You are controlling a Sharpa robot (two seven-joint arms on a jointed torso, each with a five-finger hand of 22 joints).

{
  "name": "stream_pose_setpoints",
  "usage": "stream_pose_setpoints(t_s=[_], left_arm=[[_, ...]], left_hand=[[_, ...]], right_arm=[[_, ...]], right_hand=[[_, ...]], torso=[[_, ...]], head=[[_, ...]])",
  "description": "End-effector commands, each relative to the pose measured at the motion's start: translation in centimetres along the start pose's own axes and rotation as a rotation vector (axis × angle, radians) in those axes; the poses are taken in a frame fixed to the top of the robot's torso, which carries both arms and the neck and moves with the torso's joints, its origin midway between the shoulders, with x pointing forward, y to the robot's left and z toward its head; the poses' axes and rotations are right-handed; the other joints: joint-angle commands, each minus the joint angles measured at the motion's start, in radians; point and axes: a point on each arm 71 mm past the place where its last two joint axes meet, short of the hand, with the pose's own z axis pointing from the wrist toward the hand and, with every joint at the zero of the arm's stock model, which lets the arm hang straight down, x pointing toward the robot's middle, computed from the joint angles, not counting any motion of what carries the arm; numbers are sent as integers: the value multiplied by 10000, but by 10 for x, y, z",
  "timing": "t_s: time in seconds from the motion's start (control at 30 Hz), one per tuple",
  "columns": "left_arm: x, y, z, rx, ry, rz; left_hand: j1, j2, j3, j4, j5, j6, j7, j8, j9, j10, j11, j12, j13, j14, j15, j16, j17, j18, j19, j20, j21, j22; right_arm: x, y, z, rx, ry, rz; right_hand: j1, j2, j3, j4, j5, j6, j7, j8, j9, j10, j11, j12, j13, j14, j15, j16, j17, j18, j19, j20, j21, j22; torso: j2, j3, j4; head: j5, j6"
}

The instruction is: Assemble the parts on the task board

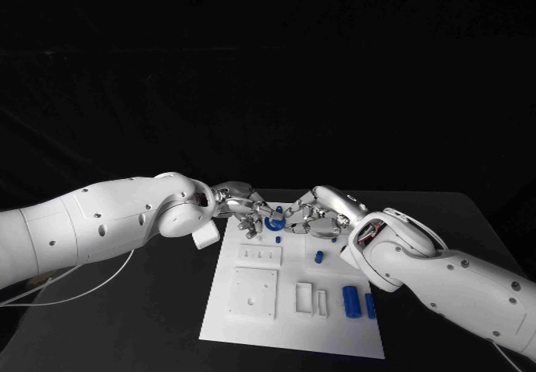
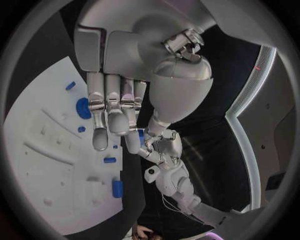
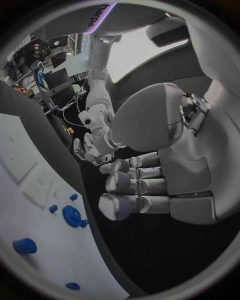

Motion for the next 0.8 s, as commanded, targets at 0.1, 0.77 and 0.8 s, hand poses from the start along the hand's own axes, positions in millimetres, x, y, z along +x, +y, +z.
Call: stream_pose_setpoints(t_s=[0.1,0.77,0.8], left_arm=[[0,-1,0,-203,-745,367],[-2,-6,-1,-249,-3547,50],[-1,-7,-1,-249,-3551,35]], left_hand=[[652,558,17,-64,68,502,-391,47,-8,333,-63,78,13,90,-61,71,19,-70,92,-43,48,179],[657,354,49,-50,401,686,-459,47,60,377,-140,382,-43,367,-133,4,44,-61,280,-117,173,160],[657,354,49,-50,401,686,-459,47,60,377,-140,382,-43,367,-133,4,44,-61,280,-117,173,160]], right_arm=[[-1,-1,0,429,-132,-89],[8,0,-2,1035,90,-207],[8,0,-2,1077,45,-192]], right_hand=[[30,-153,-873,375,-59,-168,28,-32,1,-131,21,-112,-70,-18,18,-102,-40,86,261,24,-120,937],[516,-408,-2273,1590,-237,-259,50,-29,18,-205,54,-107,-172,-40,38,-126,-61,95,297,47,-280,936],[517,-397,-2266,1594,-238,-254,49,-28,19,-203,53,-104,-171,-38,37,-125,-60,96,297,46,-287,934]], torso=[[-1,8,-7],[5,-4,4],[6,-5,6]], head=[[7,15],[1,32],[-2,32]])
